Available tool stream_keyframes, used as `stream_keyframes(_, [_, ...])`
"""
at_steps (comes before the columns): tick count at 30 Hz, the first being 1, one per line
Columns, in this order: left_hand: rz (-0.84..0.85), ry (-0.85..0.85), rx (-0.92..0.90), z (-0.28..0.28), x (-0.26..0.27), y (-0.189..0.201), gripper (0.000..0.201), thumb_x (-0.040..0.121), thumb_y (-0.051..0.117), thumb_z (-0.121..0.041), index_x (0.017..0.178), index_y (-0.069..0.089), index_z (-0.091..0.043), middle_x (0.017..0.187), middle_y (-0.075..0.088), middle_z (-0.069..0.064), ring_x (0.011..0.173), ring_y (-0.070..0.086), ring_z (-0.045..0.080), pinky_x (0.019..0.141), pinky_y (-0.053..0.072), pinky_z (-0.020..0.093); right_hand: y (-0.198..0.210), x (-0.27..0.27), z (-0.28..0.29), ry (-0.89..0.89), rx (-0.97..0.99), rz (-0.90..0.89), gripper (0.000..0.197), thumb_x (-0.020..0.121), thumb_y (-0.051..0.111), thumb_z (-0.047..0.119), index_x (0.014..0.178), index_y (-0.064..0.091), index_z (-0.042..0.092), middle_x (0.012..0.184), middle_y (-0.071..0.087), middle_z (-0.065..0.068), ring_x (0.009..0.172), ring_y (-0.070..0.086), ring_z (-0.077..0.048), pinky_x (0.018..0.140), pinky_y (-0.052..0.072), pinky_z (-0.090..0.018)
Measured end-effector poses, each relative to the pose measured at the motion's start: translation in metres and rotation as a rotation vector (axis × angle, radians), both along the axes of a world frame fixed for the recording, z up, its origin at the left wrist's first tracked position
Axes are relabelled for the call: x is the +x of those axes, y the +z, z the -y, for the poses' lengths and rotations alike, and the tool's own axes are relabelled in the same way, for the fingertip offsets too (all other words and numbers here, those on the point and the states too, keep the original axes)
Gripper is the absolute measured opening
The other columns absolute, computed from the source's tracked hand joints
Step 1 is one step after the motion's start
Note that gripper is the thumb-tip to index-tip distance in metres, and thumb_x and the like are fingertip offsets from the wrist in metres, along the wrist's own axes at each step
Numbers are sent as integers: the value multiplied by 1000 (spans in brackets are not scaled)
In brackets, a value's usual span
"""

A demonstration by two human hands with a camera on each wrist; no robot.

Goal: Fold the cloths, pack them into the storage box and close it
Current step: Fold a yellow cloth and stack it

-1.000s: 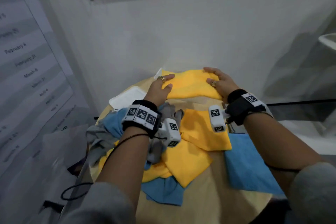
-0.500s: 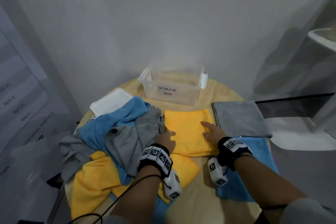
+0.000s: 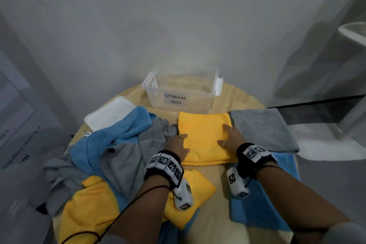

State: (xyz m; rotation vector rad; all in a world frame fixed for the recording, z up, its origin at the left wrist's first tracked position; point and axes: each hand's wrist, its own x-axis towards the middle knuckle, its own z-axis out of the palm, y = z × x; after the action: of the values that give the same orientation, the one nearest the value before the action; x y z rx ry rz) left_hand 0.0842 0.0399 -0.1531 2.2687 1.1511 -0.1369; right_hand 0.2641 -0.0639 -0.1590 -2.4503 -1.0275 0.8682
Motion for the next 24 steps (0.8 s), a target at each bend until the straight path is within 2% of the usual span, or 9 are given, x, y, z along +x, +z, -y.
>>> stream_keyframes(4, [-117,-54,39,5,1,3,71,91,59,-29,148,21,-15,151,30,11,136,34,27,108,34,34,9,-7,2,18,35,156,77,91,58,27,149,9,15,157,-8,-14,142,17,-35,111,28,-41])
stream_keyframes(7, [-218,-57,62,10,4,9,73,90,60,-32,147,21,-9,152,21,15,139,25,29,110,32,36,12,-13,3,218,64,314,72,95,49,30,150,4,19,157,-16,-7,145,5,-31,117,17,-40])
stream_keyframes(9, [-312,-59,82,20,3,8,74,92,57,-35,149,17,-9,154,10,17,141,20,32,111,31,40,3,-21,6,350,-97,303,71,95,39,49,150,-2,31,156,-22,-4,145,-8,-33,119,6,-44])
stream_keyframes(12, [-415,-46,97,29,-6,2,78,93,51,-42,151,3,-21,155,-1,17,140,18,39,113,28,45,-12,-26,11,402,-283,229,81,83,35,72,144,-11,46,153,-28,2,141,-19,-39,116,-1,-52])
stream_keyframes(15, [-469,-52,82,30,-11,4,85,92,51,-47,151,-6,-23,155,-2,17,140,13,41,114,22,47,-8,-25,11,304,-260,176,103,75,51,73,146,-14,38,154,-28,-3,142,-14,-41,116,3,-52])
stream_keyframes(17, [-463,-57,92,35,-13,15,89,91,54,-45,151,-4,-15,154,2,17,140,14,40,114,24,46,1,-28,10,177,-195,151,118,68,62,70,149,-12,25,154,-24,-12,144,-8,-38,118,8,-50])
stream_keyframes(19, [-309,-60,194,41,-21,31,76,93,54,-35,150,10,-13,151,14,13,136,23,35,110,31,43,12,-38,12,85,-53,187,113,72,62,67,150,-4,18,156,-17,-15,145,-5,-36,118,9,-46])
stream_keyframes(21, [-112,-62,281,50,-42,42,57,93,56,-25,144,32,-17,142,30,8,127,36,29,103,38,39,21,-57,19,116,140,180,89,83,59,54,149,14,15,157,-1,-15,145,7,-32,117,15,-40])
stream_keyframes(24, [-89,-28,234,71,-88,48,52,86,64,-33,132,46,-17,133,44,7,121,44,25,99,40,35,27,-98,39,242,243,35,39,93,55,26,129,52,12,138,46,-12,127,44,-26,99,36,-29])
